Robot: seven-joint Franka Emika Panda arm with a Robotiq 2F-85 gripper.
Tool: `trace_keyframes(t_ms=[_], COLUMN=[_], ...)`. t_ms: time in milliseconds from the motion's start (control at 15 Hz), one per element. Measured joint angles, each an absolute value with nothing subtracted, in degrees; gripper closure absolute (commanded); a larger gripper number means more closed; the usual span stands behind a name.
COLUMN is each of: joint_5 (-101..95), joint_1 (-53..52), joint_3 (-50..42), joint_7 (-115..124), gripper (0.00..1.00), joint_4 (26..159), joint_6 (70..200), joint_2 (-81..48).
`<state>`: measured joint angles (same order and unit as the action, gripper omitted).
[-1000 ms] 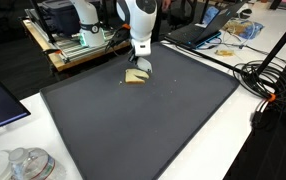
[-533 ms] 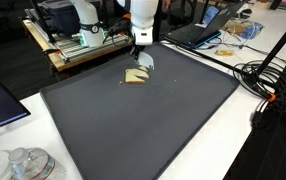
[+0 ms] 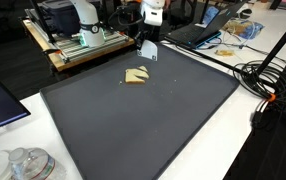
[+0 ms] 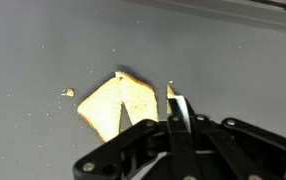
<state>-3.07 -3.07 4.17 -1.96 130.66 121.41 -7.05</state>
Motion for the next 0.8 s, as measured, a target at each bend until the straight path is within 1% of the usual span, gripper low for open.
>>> trace_keyframes(t_ms=[800], joint_5=[-12.9], joint_1=[-8.7], joint_3=[6.5], joint_7=[26.2], gripper=[0.99], joint_4=[129.1], joint_6=[118.1], joint_2=[-4.3])
